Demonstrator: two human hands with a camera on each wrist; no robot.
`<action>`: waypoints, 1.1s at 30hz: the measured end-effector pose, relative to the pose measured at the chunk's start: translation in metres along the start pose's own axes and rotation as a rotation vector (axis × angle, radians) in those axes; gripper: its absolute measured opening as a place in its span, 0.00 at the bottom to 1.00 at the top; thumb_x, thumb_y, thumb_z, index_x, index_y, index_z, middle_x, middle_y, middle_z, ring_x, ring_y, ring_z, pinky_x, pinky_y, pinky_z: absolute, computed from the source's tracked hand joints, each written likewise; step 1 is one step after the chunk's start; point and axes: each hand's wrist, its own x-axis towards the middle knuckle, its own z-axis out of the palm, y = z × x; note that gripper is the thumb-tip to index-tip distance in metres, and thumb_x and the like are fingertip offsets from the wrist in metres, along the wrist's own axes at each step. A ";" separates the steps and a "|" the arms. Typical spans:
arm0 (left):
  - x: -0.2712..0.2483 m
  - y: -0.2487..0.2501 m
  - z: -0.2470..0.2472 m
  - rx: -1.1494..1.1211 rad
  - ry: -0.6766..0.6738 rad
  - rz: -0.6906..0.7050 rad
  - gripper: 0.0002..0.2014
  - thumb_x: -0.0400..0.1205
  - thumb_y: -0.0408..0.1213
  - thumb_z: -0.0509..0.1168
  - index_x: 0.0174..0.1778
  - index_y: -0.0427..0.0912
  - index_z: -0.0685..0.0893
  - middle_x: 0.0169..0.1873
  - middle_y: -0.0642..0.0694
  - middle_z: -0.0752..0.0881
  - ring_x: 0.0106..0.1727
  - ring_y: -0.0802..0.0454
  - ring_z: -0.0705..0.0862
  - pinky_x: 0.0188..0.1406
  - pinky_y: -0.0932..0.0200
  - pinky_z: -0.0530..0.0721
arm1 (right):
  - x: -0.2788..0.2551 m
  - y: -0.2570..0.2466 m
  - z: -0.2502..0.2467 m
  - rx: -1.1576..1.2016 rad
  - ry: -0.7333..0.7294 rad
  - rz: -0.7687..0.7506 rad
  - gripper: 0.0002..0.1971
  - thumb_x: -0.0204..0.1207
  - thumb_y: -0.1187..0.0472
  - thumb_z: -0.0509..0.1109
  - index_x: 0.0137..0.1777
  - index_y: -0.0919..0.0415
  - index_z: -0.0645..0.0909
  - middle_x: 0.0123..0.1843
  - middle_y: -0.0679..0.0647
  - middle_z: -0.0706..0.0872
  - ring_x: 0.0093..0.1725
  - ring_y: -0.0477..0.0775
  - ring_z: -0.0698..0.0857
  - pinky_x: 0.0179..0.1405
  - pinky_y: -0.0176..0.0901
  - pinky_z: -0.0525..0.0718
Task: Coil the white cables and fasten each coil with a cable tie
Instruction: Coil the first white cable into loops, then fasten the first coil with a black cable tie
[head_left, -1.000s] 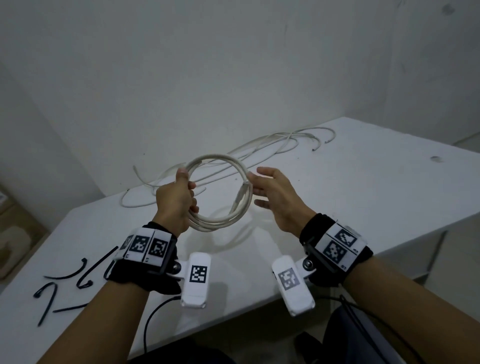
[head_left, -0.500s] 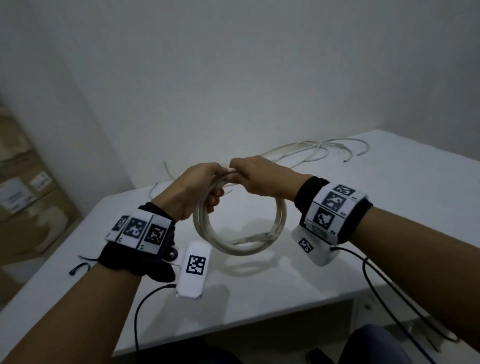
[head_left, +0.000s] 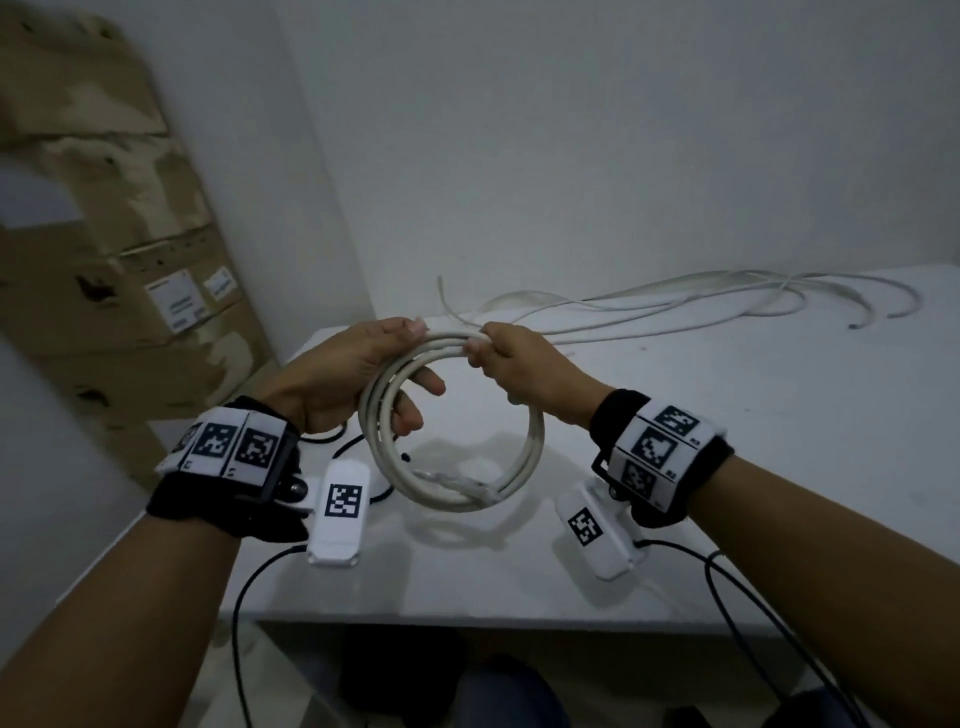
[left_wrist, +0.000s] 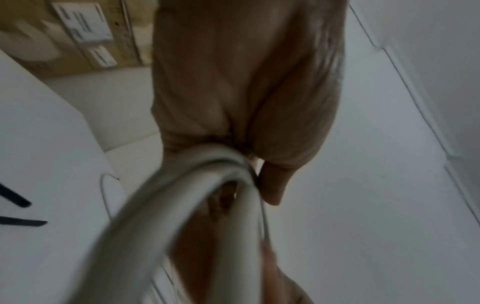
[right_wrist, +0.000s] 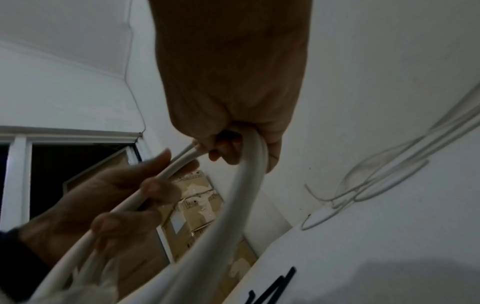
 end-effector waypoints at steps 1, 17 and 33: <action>-0.003 -0.006 -0.008 -0.028 0.026 -0.022 0.16 0.85 0.48 0.57 0.55 0.39 0.80 0.28 0.40 0.84 0.16 0.45 0.81 0.16 0.56 0.82 | 0.006 -0.001 0.009 0.097 -0.015 0.032 0.13 0.85 0.54 0.56 0.41 0.60 0.73 0.31 0.50 0.70 0.26 0.47 0.66 0.23 0.36 0.66; -0.042 -0.055 -0.079 -0.076 0.359 -0.137 0.09 0.88 0.41 0.57 0.42 0.45 0.68 0.16 0.51 0.68 0.09 0.54 0.63 0.12 0.65 0.67 | 0.050 0.018 0.091 -0.091 -0.436 0.239 0.13 0.82 0.63 0.60 0.63 0.54 0.79 0.37 0.49 0.79 0.34 0.49 0.79 0.30 0.38 0.79; -0.020 -0.019 -0.037 -0.094 0.279 -0.138 0.11 0.87 0.43 0.53 0.40 0.43 0.69 0.19 0.48 0.67 0.11 0.51 0.64 0.15 0.63 0.70 | 0.018 0.028 0.049 -0.672 -0.656 0.279 0.07 0.74 0.62 0.71 0.49 0.63 0.80 0.32 0.51 0.77 0.28 0.49 0.76 0.26 0.37 0.77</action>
